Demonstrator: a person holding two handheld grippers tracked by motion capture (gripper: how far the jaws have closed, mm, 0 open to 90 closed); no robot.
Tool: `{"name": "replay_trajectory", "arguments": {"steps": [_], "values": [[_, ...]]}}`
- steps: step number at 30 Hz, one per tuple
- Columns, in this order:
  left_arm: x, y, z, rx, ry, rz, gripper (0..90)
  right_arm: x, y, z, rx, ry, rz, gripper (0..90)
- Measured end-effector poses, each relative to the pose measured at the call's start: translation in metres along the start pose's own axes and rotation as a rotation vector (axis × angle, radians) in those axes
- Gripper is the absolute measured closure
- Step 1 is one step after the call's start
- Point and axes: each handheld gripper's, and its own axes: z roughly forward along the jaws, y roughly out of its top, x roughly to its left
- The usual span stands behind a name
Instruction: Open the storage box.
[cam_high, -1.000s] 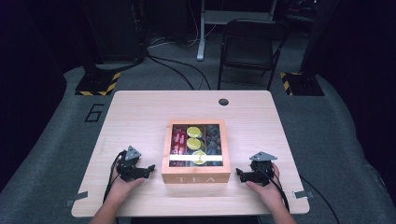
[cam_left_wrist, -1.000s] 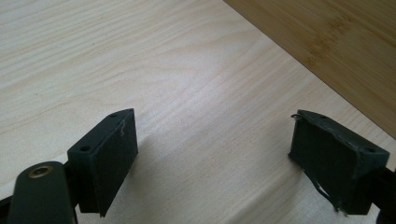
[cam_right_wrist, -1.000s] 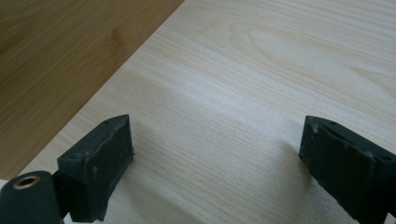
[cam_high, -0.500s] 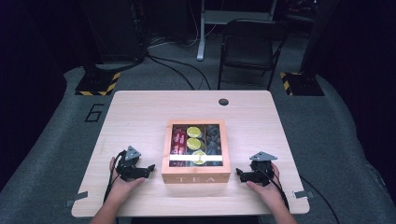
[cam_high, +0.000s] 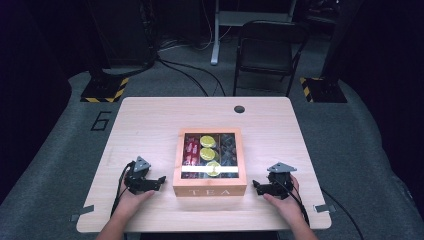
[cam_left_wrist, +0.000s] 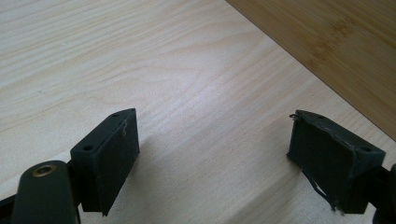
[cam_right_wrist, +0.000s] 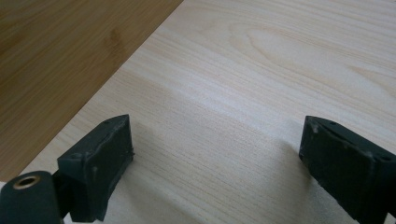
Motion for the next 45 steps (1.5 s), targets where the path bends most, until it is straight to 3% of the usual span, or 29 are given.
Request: {"name": "replay_trajectory", "arguments": {"steps": [9,11,12,14,15,18,19,22,29,30,37,45], "values": [[-0.001,-0.001,-0.001,-0.010,0.004,-0.013,19.3,0.001,0.000,-0.001,-0.009,0.004,-0.004,18.8],[-0.001,-0.001,-0.001,-0.015,0.012,-0.010,20.2,0.002,0.002,-0.003,-0.007,0.003,-0.003,24.9],[-0.001,0.000,-0.003,-0.006,0.002,-0.006,25.1,0.004,0.003,-0.004,0.007,0.001,-0.002,28.9],[-0.002,0.001,-0.003,-0.005,-0.005,-0.009,27.7,0.005,0.004,-0.004,0.014,0.005,-0.025,31.9],[-0.002,0.002,-0.004,-0.001,-0.014,-0.012,29.5,0.006,0.005,-0.005,0.024,0.008,-0.009,33.0],[-0.005,0.005,-0.006,0.013,-0.025,-0.013,32.4,0.005,0.007,-0.007,0.041,0.019,-0.021,37.9],[-0.006,0.006,-0.006,0.007,-0.019,-0.005,33.1,0.003,0.007,-0.009,0.049,0.016,-0.036,38.1],[-0.007,0.009,-0.010,0.002,-0.019,-0.009,33.6,0.002,0.007,-0.011,0.057,0.019,0.014,38.3],[-0.008,0.011,-0.017,-0.021,-0.031,-0.037,35.1,0.001,0.009,-0.016,0.050,0.034,-0.005,39.8],[-0.008,0.011,-0.018,-0.028,-0.028,-0.037,35.6,0.001,0.010,-0.018,0.049,0.035,-0.033,39.9],[-0.014,0.016,-0.032,-0.081,-0.053,-0.059,38.7,0.010,0.014,-0.031,-0.003,0.056,-0.114,40.8],[-0.020,0.020,-0.042,-0.092,-0.059,-0.044,39.9,0.015,0.018,-0.041,-0.031,0.087,-0.128,42.0]]}}
